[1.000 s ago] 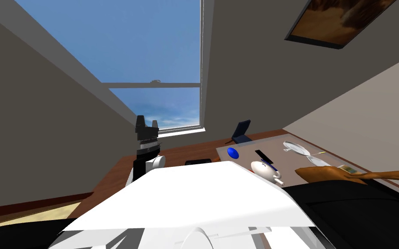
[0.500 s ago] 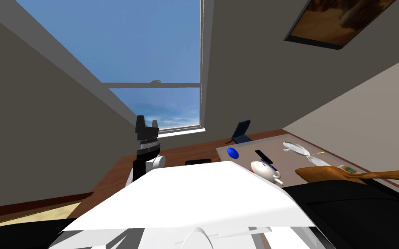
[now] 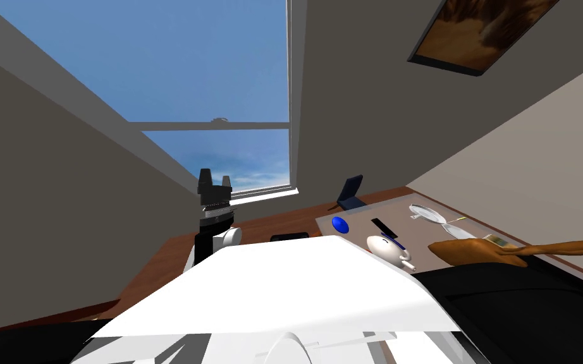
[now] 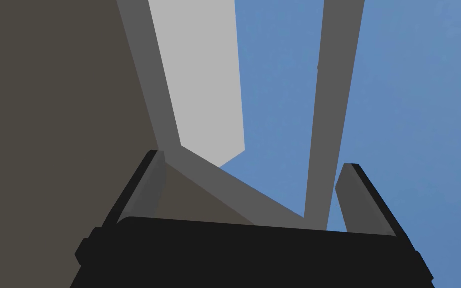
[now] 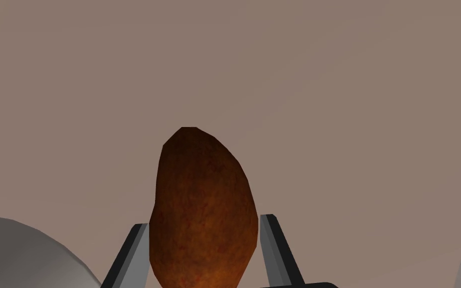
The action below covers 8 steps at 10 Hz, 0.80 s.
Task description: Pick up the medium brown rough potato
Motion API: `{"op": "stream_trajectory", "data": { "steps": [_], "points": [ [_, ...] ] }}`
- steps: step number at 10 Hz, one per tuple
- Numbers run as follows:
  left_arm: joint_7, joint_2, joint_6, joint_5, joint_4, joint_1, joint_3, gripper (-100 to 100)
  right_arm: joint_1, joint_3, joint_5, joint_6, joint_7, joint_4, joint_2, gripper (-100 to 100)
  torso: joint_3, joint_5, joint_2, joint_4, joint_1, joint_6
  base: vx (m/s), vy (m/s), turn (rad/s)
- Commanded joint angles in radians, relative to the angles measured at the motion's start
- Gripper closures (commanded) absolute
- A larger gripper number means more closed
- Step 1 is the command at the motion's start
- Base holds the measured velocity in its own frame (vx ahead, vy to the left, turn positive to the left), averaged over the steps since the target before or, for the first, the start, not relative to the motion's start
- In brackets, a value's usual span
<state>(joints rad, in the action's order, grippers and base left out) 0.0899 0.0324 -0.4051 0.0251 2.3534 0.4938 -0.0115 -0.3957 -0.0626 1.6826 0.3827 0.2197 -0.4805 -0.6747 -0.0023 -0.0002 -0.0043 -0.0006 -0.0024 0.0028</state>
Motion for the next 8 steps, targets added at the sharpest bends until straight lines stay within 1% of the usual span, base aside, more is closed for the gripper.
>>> {"op": "stream_trajectory", "data": {
  "steps": [1, 2, 3, 4, 5, 7, 8],
  "points": [
    [0.000, 0.000, 0.000, 0.000, 0.000, 0.000, 0.000, 0, -0.012, 0.018, -0.028, 0.009, -0.050, -0.001, -0.005, 100, 0.000, 0.000, 0.000, 0.000, 0.000, 0.000, 0.073, 0.009, -0.098],
    [0.000, 0.000, 0.000, 0.000, 0.000, 0.000, 0.000, 0, -0.012, 0.018, -0.028, 0.009, -0.065, -0.001, -0.005, 100, 0.000, 0.000, -0.001, 0.000, 0.000, 0.001, 0.054, 0.010, -0.070],
    [0.000, 0.000, 0.000, 0.000, 0.000, 0.000, 0.000, 0, -0.012, 0.018, -0.028, 0.009, -0.065, -0.001, -0.005, 100, 0.000, 0.000, 0.000, 0.000, 0.000, 0.000, 0.017, 0.009, -0.005],
    [0.000, 0.000, 0.000, 0.000, 0.000, 0.000, 0.000, 0, -0.018, 0.030, -0.048, 0.015, -0.098, 0.002, -0.008, 100, 0.001, 0.000, 0.002, 0.000, 0.000, 0.000, 0.030, 0.006, -0.055],
    [0.000, 0.000, 0.000, 0.000, 0.000, 0.000, 0.000, 0, -0.018, 0.030, -0.048, 0.015, -0.105, 0.002, -0.008, 100, 0.001, 0.000, 0.002, 0.000, 0.000, 0.000, 0.033, 0.010, -0.049],
    [0.000, 0.000, 0.000, 0.000, 0.000, 0.000, 0.000, 0, -0.029, 0.054, -0.087, 0.027, -0.171, 0.007, -0.014, 100, 0.000, 0.000, 0.001, 0.000, 0.000, 0.000, 0.063, 0.014, -0.096],
    [0.000, 0.000, 0.000, 0.000, 0.000, 0.000, 0.000, 0, -0.029, 0.054, -0.087, 0.027, -0.184, 0.007, -0.014, 100, 0.000, 0.000, 0.000, 0.000, 0.001, 0.001, 0.061, 0.016, -0.057]
  ]
}}
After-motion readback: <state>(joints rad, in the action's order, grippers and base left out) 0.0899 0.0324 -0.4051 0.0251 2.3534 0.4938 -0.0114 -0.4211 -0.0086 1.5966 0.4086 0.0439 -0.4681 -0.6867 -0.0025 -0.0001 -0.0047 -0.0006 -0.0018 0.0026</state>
